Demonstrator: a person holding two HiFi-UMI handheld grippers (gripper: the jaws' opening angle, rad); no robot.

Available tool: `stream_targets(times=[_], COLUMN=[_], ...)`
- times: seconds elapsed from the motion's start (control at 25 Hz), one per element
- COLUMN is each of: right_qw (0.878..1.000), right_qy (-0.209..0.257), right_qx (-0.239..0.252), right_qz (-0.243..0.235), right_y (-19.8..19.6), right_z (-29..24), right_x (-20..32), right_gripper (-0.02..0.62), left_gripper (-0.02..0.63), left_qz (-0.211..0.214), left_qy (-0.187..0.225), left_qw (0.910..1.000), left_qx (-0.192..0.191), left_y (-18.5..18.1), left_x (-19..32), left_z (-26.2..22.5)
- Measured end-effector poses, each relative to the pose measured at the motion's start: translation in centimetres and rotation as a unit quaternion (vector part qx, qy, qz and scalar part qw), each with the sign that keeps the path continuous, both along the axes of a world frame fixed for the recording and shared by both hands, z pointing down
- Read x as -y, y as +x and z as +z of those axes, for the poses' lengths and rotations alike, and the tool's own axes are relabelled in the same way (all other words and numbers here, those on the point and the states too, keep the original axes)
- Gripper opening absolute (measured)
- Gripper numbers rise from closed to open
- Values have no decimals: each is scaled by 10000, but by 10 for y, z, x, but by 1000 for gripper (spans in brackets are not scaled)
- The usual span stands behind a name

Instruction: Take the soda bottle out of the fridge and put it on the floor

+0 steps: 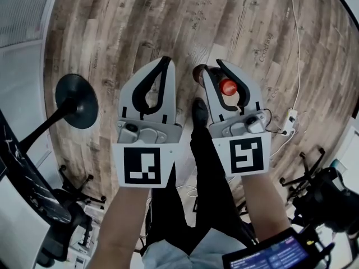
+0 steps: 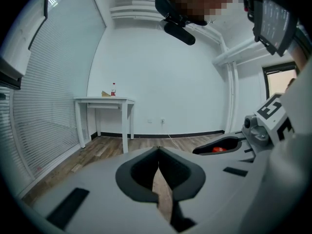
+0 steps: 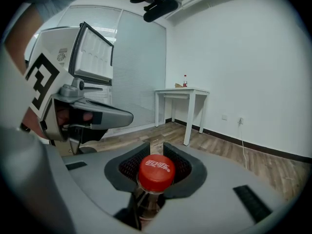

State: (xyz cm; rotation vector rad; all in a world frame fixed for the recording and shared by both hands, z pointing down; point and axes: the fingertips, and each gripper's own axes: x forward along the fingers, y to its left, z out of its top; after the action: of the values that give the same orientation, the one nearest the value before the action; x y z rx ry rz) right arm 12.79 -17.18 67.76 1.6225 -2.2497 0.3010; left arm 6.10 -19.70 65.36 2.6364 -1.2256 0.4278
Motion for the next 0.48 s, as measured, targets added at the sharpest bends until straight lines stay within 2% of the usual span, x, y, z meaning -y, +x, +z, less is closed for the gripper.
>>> stream_targets(times=[0.2, 0.48], right_qw=[10000, 9999], right_qy=[-17, -76], right_qx=[8, -41], right_qz=[1, 107], right_y=[2, 8], right_z=[29, 74], right_x=[1, -3], right_gripper=[98, 98], left_gripper=[15, 15], left_qz=[-122, -21], left_qy=[86, 71], left_qw=[9999, 10000], left_qx=[-20, 34], left_y=[2, 6], left_x=[6, 7], left_z=[28, 71])
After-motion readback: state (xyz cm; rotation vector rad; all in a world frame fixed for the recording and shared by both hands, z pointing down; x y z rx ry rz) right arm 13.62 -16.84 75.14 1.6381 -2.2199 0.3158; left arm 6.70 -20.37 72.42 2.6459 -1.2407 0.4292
